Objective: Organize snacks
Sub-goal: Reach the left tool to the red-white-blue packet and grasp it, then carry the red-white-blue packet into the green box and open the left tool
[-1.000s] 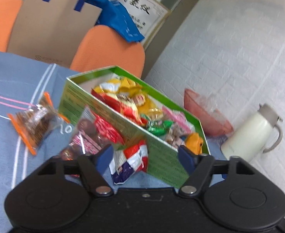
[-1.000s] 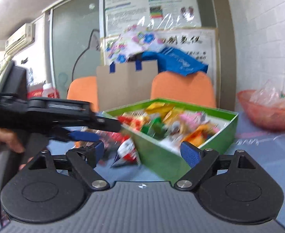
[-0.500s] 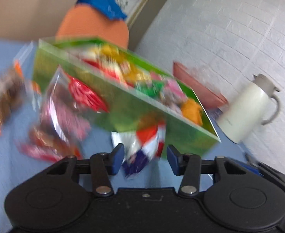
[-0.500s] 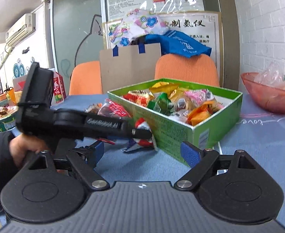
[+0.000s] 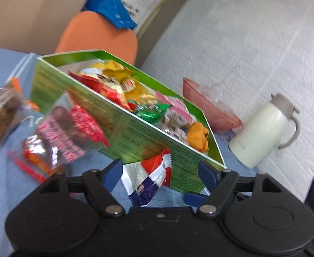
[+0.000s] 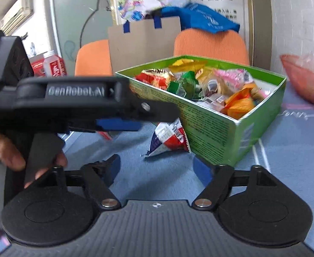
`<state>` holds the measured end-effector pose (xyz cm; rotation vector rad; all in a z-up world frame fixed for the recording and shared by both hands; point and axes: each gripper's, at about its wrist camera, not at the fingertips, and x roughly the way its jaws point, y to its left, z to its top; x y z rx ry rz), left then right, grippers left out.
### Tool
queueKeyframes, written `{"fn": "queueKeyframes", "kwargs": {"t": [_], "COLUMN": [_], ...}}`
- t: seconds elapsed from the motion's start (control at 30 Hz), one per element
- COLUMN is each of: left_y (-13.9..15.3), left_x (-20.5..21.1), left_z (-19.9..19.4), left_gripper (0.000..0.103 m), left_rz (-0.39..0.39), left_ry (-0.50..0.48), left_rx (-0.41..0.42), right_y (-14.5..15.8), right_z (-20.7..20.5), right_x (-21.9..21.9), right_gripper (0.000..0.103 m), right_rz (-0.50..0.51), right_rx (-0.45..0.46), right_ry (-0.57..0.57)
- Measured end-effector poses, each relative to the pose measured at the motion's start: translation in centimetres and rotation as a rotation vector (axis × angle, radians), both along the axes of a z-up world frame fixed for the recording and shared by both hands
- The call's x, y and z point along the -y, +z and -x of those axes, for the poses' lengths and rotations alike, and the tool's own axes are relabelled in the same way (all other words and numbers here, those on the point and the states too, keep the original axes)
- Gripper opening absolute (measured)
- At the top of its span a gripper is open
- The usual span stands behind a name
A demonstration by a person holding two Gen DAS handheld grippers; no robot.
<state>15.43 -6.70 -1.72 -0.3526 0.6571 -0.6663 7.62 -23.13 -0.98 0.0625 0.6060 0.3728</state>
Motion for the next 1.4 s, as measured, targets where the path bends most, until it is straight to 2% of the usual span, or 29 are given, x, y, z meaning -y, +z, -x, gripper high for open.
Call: {"fn": "queueKeyframes", "kwargs": {"t": [0.03,0.1,0.23,0.27,0.37,0.6,0.8,0.9,1.03,1.17,1.3,1.4], "left_y": [-0.1,-0.3,-0.9,-1.2,-1.4,-0.1,4.3,5.9,6.6,6.5,6.4,5.6], "left_x": [0.2,0.6,0.9,0.9,0.4,0.1,1.0,1.8,3.2,4.2,5.1,5.4], "left_z": [-0.3,-0.9,-1.6,-1.7,-1.2,1.8,2.9,2.1,0.1,-2.0,-3.7,-4.8], "left_gripper": [0.102,0.092,0.088,0.085,0.083,0.082,0.082,0.082,0.082,0.083,0.083,0.086], "left_rz": [-0.017,-0.032,-0.055,-0.059,-0.047,-0.015,0.031,0.041,0.061,0.081,0.065,0.055], "left_ry": [-0.010,-0.042,-0.057,-0.062,-0.055,-0.057,-0.069,-0.084,-0.104,-0.112,-0.108,-0.098], "left_rx": [-0.005,-0.014,-0.042,-0.053,-0.059,-0.031,0.091,0.126,0.145,0.129,0.130,0.094], "right_y": [-0.1,-0.3,-0.6,-0.6,-0.5,0.6,4.1,5.3,5.9,6.0,5.9,5.2], "right_z": [-0.6,-1.4,-2.5,-2.5,-2.3,0.9,2.7,2.3,0.8,-1.2,-2.8,-3.6], "right_x": [0.0,0.0,0.0,-0.2,-0.6,-0.5,-0.1,0.4,1.4,2.6,3.5,4.1], "right_gripper": [0.103,0.100,0.092,0.083,0.076,0.075,0.075,0.075,0.075,0.075,0.075,0.076], "right_rz": [-0.011,-0.025,-0.064,-0.060,-0.038,-0.018,-0.003,0.016,0.027,0.021,0.011,0.004], "right_rx": [-0.020,-0.034,-0.049,-0.049,-0.033,0.029,0.184,0.260,0.303,0.302,0.301,0.295], "right_ry": [-0.012,-0.035,-0.082,-0.088,-0.084,-0.053,-0.072,-0.087,-0.120,-0.140,-0.143,-0.139]}}
